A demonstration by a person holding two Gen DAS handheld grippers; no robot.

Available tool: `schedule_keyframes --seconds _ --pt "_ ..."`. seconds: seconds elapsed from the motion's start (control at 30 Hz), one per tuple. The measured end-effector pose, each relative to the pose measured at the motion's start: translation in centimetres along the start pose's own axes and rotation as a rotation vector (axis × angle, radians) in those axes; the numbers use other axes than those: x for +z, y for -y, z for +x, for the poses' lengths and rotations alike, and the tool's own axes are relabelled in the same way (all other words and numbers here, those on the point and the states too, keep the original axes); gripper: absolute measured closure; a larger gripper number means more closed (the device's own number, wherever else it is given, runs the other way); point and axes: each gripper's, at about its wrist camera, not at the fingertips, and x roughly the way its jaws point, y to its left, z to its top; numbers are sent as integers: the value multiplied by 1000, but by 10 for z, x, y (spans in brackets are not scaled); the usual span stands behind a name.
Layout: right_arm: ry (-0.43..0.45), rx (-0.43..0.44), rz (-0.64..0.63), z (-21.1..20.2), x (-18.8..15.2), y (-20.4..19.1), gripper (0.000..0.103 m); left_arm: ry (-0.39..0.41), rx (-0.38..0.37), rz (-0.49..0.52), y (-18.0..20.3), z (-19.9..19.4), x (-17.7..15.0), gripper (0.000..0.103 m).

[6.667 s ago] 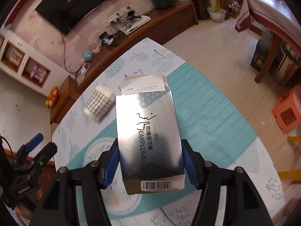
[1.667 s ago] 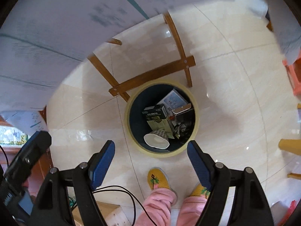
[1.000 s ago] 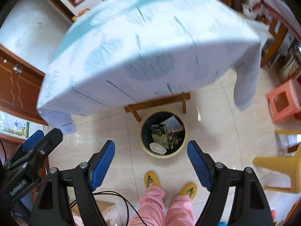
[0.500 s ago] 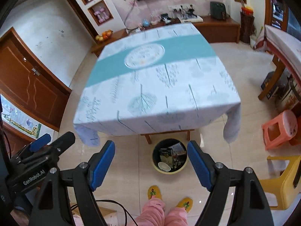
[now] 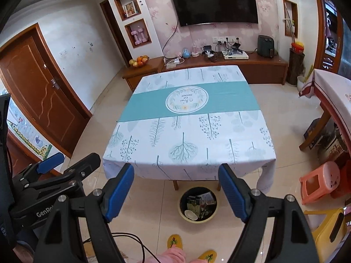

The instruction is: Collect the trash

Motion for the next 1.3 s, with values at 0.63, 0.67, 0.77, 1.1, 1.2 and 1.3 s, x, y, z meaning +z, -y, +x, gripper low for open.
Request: schedule_keyframes --seconds 0.63,0.67,0.77,1.1,1.2,1.3 --pt "41 -39 19 -3 12 -4 23 13 -16 21 -1 6 17 8" --pt "42 -40 21 -3 12 -4 23 14 -16 21 0 6 18 8" --pt "47 -44 19 -4 13 -5 23 17 -18 24 1 8 21 8" --pt "47 -44 20 -4 15 -5 23 18 -13 26 1 9 25 8" --pt "47 -44 18 -4 15 -5 23 18 -12 25 -1 10 27 8" --pt "47 -41 20 -4 17 -7 23 20 -11 25 -2 10 28 8"
